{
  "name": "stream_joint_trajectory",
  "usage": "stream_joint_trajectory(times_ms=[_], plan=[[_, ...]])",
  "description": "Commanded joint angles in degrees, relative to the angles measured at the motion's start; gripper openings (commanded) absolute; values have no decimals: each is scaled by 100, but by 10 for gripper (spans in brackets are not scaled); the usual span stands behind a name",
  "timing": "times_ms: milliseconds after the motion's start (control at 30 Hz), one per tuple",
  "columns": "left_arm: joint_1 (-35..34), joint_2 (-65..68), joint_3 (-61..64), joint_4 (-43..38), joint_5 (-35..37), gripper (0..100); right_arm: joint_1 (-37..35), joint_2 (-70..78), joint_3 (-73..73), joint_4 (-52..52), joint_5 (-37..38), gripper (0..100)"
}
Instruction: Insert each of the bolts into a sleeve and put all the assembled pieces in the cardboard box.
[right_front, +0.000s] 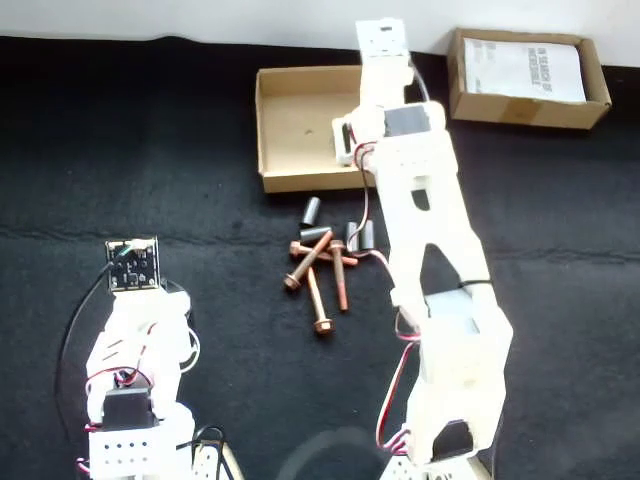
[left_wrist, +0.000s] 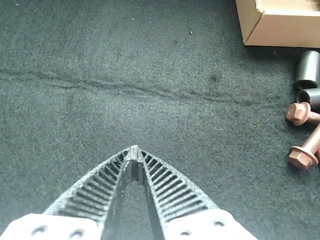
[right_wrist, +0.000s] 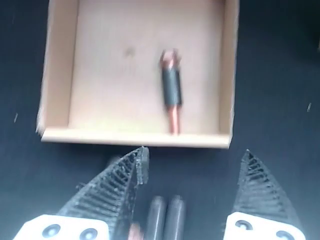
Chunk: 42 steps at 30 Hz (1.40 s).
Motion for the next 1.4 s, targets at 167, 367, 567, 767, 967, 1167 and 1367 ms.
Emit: stream_joint_trajectory(times_ms=[167, 367, 567, 767, 967, 1167, 1367], plan=[[-57, 22, 119, -97, -26, 14, -365, -523, -233, 2079, 53, 267], [-57, 22, 119, -88, -26, 14, -154, -523, 154, 2651, 44, 267], [-57, 22, 119, -79, -26, 14, 13, -514, 1121, 2387, 53, 267], [-57, 22, 119, -79, -26, 14, 31, -514, 1824, 1402, 44, 267], [-57, 22, 119, -79, -26, 14, 31, -505, 2308, 145, 44, 267], [-57, 22, 119, -88, -26, 14, 31, -505, 2677, -541, 44, 267], [-57, 22, 119, -88, -26, 14, 48, -505, 3037, -1015, 44, 267]])
